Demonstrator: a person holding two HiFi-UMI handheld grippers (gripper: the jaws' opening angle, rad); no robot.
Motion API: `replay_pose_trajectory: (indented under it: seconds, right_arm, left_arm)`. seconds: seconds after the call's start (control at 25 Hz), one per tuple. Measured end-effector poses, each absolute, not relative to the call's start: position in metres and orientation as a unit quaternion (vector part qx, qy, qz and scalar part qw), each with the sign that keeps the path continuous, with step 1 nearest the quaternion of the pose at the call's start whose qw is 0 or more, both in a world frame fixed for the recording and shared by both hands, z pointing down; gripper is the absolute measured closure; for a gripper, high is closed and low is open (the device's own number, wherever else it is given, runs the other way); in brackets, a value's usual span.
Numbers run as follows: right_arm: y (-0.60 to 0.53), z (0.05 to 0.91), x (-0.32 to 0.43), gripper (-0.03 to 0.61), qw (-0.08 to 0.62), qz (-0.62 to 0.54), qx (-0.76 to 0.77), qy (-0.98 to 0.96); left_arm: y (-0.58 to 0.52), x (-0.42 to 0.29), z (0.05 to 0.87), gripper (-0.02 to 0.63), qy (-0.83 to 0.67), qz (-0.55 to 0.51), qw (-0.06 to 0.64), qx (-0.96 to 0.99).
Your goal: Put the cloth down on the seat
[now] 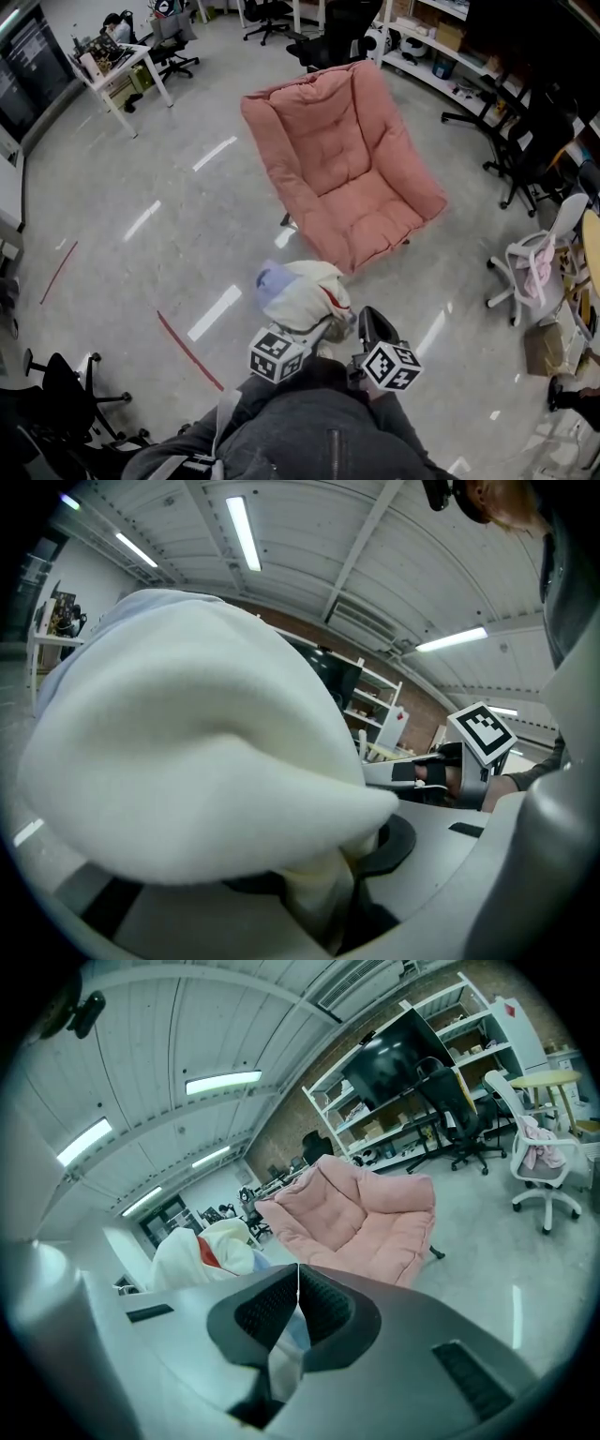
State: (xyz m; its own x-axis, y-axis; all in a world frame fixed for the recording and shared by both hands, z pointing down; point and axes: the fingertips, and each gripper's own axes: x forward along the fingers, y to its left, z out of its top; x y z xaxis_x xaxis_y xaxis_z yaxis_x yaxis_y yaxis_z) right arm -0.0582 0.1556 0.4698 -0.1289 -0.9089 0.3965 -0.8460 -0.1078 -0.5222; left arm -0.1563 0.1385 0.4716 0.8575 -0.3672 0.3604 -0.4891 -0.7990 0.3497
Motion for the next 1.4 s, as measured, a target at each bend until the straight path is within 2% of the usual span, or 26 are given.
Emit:
replay_pose_trajectory:
  seconds: [0.8,1.4]
  right_arm:
    - [0.125,0.478,-0.043,0.566,0.055,-0.363,-0.663,0.653]
    - [0.042,0.48,-0.025,0.566,0.054,-0.373,-0.661,0.648]
  left_arm:
    - [0.108,-0.141,0.479,0.446,-0.219,0.146,0.226,0.938]
    - [0.015,-0.113,0.473,0.448,-0.212,0.149,0.215,0.942]
